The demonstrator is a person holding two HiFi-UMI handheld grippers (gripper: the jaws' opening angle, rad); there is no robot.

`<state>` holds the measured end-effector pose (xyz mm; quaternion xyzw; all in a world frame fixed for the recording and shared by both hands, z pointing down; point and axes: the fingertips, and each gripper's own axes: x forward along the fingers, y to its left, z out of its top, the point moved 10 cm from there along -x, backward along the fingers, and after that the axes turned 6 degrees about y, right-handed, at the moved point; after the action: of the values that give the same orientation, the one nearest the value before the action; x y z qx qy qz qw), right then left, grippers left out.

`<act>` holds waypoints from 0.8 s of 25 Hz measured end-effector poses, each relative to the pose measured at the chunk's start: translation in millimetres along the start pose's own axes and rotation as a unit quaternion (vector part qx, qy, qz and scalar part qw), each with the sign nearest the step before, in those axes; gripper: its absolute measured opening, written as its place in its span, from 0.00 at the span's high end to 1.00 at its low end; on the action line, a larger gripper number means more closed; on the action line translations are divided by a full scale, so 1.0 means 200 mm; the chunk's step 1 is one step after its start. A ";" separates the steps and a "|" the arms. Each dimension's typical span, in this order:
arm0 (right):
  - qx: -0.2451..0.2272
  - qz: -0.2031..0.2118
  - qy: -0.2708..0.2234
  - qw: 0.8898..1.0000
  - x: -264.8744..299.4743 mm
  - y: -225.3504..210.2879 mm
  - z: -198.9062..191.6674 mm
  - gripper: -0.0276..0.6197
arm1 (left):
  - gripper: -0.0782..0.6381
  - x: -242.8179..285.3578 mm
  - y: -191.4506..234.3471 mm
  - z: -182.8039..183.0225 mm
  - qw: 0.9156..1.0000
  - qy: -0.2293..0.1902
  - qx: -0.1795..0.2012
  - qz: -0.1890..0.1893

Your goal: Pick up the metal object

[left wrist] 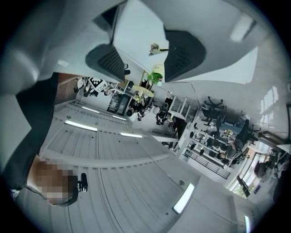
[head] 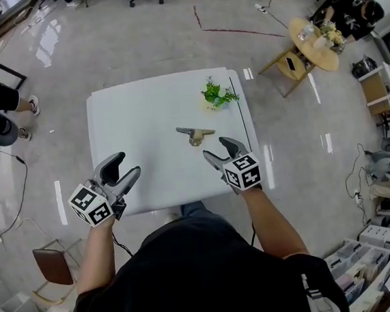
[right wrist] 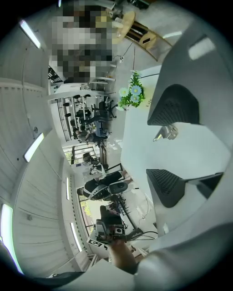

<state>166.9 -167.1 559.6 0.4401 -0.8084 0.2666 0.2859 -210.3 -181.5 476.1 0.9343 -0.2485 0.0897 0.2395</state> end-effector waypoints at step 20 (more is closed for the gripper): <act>-0.034 0.009 0.087 0.996 0.42 -0.17 -0.10 0.45 | 0.53 0.14 0.14 -0.04 0.999 0.015 -0.036 0.017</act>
<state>163.1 -217.8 638.2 0.3978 -0.7928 0.2792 0.3677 -200.7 -211.2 503.0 0.9191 -0.2636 0.0992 0.2755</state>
